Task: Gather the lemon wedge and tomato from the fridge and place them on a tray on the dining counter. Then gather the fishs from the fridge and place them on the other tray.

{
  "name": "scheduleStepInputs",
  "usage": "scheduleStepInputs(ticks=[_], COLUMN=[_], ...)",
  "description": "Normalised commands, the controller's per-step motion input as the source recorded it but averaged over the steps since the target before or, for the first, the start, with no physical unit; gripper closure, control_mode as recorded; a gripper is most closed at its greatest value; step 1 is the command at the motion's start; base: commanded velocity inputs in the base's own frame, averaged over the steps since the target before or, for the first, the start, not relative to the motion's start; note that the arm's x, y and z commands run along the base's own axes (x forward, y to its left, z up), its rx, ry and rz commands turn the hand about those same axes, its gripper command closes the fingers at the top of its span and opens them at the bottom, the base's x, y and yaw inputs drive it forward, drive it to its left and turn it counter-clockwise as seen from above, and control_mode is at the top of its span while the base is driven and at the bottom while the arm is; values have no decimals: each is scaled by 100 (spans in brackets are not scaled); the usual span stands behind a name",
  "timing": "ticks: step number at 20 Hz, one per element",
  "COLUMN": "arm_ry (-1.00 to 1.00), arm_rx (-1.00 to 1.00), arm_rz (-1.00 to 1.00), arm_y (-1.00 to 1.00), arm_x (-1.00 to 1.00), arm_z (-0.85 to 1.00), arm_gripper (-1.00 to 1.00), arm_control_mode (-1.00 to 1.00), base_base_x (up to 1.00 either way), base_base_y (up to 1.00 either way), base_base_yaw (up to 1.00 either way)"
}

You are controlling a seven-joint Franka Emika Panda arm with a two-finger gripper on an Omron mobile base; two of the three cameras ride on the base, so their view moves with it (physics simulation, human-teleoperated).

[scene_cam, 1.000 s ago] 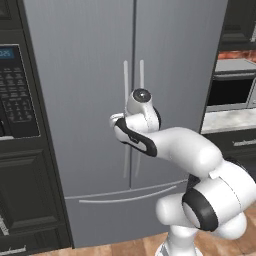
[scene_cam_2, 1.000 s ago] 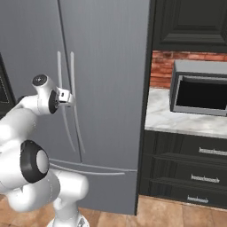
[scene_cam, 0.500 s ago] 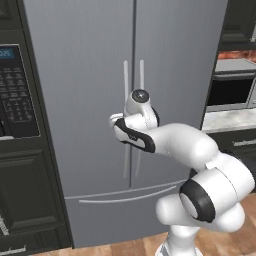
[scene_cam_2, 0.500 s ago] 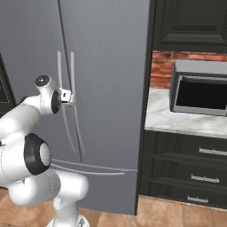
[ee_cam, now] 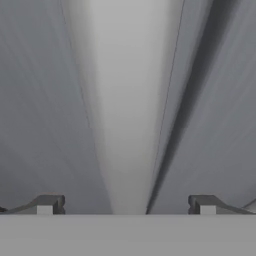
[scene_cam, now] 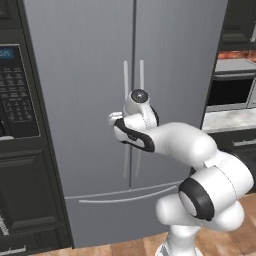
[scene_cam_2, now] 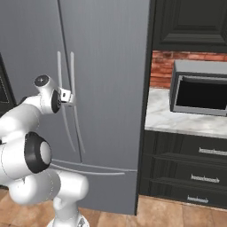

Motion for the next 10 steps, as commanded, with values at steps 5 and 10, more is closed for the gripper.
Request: scheduleStepInputs(ticks=[5,10], arm_ry=[0,0], arm_rx=[0,0], arm_rz=[0,0], arm_y=[11,16], arm_x=[34,36], arm_z=[-15,-25], arm_gripper=[-100,-100], arm_control_mode=[-100,-100], base_base_x=[0,0], base_base_y=[0,0], base_base_yaw=[0,0])
